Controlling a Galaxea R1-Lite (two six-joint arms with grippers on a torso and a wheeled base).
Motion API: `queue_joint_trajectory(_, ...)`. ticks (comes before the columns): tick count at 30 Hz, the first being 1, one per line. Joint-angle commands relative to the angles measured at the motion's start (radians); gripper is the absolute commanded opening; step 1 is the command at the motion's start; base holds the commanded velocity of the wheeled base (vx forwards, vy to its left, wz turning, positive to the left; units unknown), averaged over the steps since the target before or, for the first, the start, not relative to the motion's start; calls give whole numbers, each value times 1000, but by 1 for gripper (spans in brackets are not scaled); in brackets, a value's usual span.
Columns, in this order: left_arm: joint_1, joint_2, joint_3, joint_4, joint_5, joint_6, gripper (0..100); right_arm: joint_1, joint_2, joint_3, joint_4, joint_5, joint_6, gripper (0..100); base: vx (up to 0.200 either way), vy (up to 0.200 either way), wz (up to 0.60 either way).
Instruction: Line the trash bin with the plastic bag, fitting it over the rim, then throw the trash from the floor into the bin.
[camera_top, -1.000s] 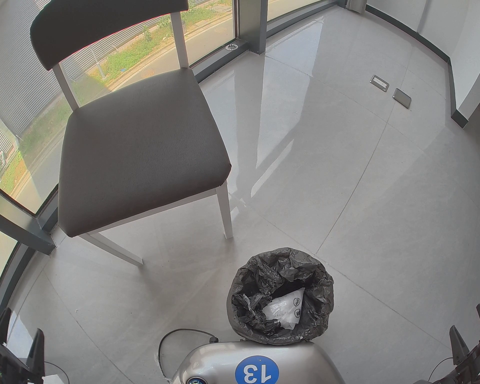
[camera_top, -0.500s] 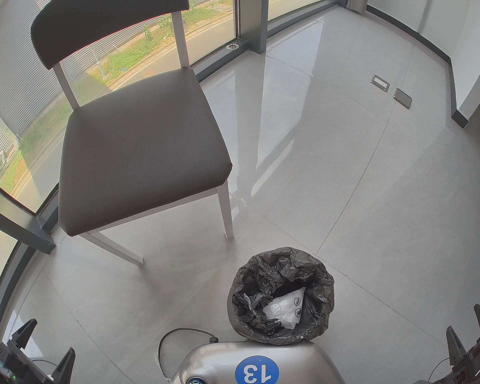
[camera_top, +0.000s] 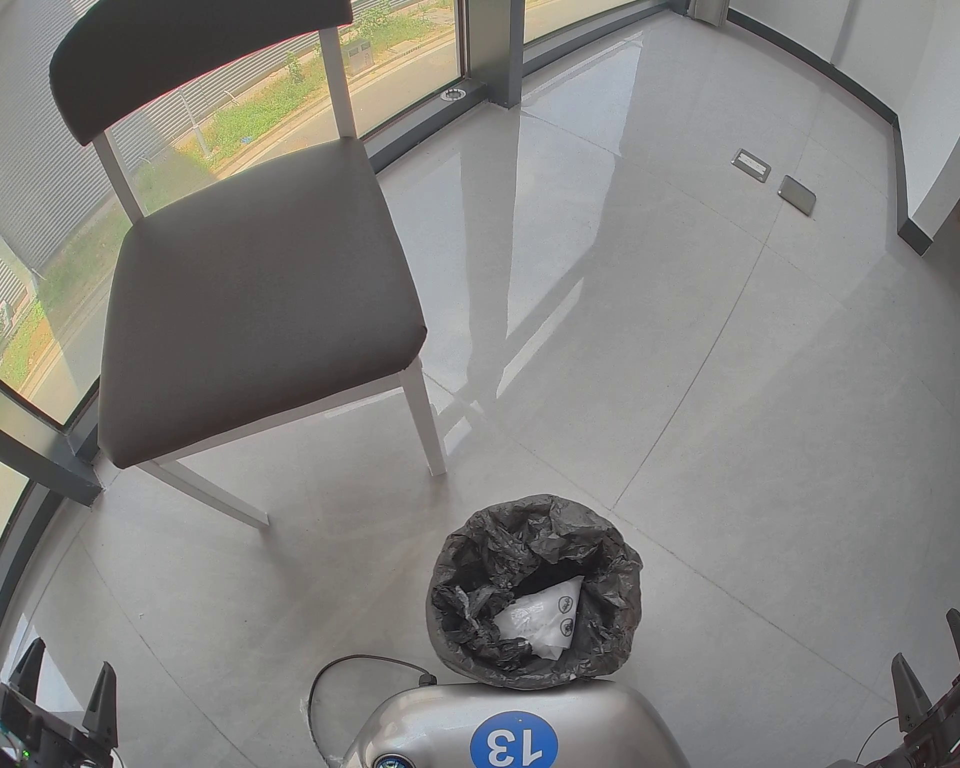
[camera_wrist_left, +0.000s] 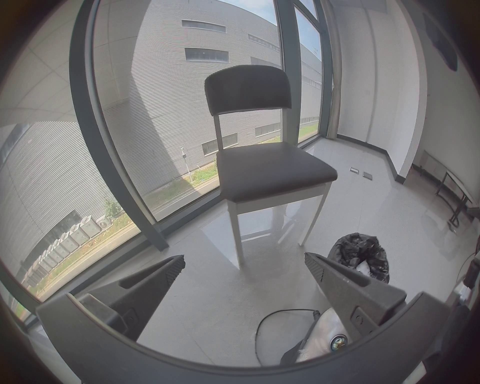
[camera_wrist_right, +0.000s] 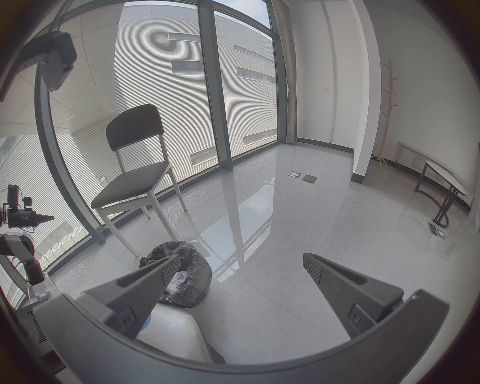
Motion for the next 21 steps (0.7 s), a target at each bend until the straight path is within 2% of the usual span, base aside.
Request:
queue_joint_trajectory(1,13,-19,1,-1,-28,12,100,0,-8,0,0,-2,2,100,0,0,0)
queue_joint_trajectory(6,15,-19,4,-5,-153,51,100,0,-8,3,-2,-3,-5,100,0,0,0)
queue_joint_trajectory(8,15,-19,4,-7,-162,54,100,0,-8,3,-3,-6,2,100,0,0,0)
queue_joint_trajectory(12,15,-19,34,-78,-102,51,100,0,-8,3,-3,-11,4,100,0,0,0)
queue_joint_trajectory(16,15,-20,36,-87,-131,61,100,-1,-7,3,-3,-14,4,100,0,0,0)
queue_joint_trajectory(21,17,-20,36,-87,-107,58,100,0,-8,3,-3,-15,8,100,0,0,0)
